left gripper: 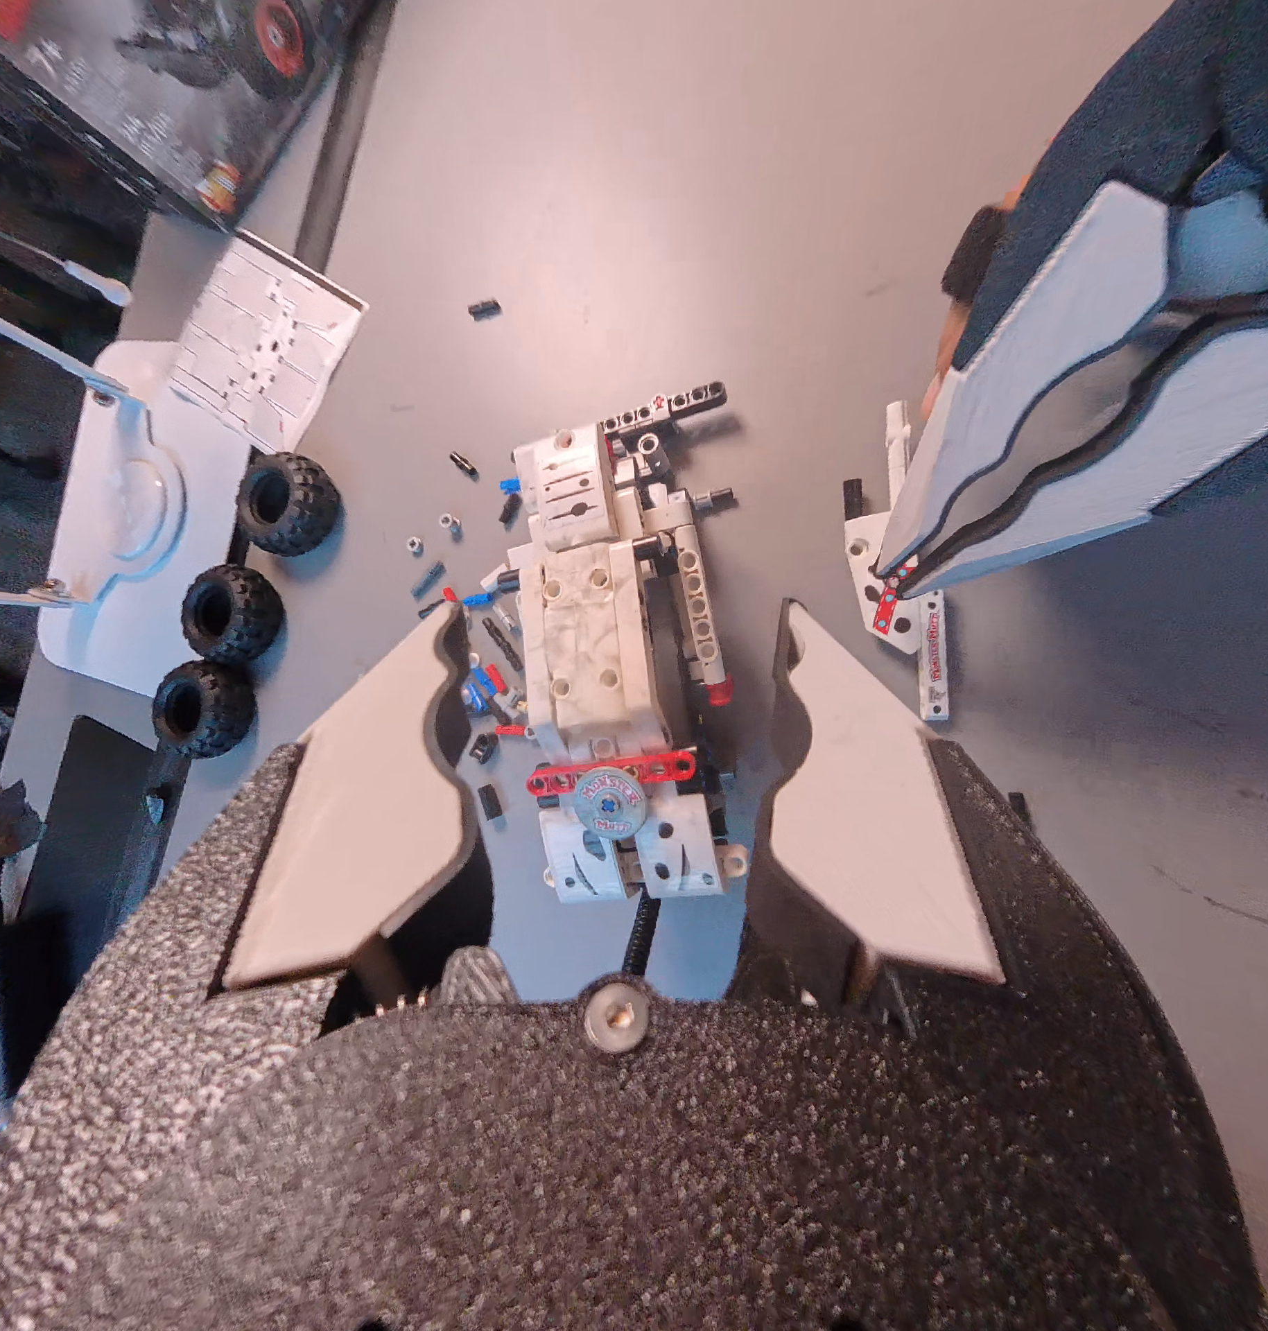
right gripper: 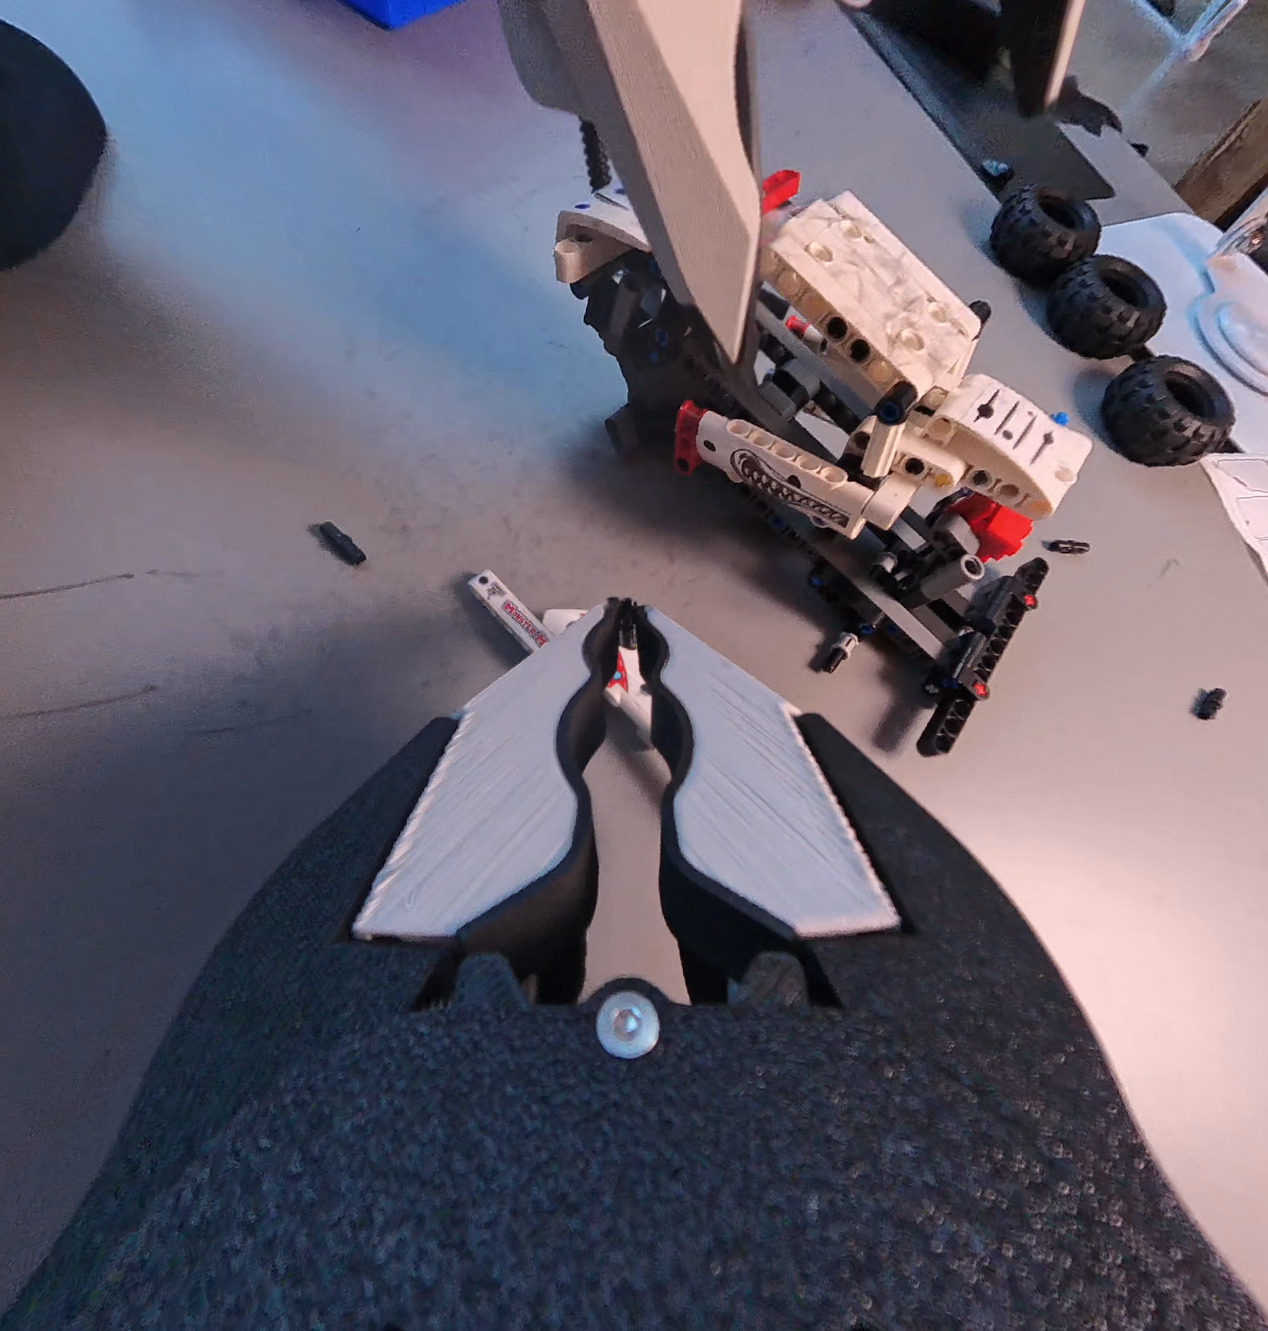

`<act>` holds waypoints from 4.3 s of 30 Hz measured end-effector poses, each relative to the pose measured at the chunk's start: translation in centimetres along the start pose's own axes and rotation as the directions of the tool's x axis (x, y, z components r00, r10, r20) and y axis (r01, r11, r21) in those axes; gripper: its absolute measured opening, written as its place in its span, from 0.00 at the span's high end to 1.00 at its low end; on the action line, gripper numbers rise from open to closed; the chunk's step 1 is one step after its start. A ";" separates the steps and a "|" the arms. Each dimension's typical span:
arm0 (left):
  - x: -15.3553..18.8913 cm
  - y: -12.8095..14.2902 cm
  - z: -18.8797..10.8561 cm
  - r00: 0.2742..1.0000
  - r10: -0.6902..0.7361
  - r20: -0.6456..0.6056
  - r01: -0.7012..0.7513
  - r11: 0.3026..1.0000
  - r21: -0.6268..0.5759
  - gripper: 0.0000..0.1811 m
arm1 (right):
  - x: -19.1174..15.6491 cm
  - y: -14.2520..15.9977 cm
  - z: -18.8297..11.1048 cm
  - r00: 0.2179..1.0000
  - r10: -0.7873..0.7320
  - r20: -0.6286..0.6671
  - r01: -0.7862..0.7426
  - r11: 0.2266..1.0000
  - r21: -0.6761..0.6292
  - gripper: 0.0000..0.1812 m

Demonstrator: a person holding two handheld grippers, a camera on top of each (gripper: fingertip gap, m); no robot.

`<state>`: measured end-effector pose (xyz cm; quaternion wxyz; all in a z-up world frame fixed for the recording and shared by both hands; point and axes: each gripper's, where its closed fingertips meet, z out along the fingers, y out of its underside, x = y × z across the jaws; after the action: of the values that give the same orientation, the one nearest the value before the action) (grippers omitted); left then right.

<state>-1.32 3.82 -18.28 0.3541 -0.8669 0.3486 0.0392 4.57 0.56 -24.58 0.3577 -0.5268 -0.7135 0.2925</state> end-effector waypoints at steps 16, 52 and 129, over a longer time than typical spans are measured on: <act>13.5 7.2 -2.6 0.917 -0.162 -0.366 0.227 0.964 0.142 0.74 | -2.7 2.5 -1.1 0.986 -0.084 0.145 0.099 0.991 -0.094 0.98; -8.5 8.0 6.6 0.842 -0.466 -0.272 0.501 0.862 0.072 0.97 | 15.4 -4.0 11.3 0.941 0.062 0.333 -0.023 0.993 -0.118 0.98; 12.4 4.8 -4.9 0.635 -0.231 -0.737 0.524 0.830 0.192 0.97 | -6.4 -4.4 -1.9 0.780 -0.626 0.008 0.603 0.753 0.263 0.96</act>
<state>4.07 -8.94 -21.35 0.3640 -0.7835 0.2606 -0.4309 4.99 -6.76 -21.30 0.4617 -0.2000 -0.8211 0.2694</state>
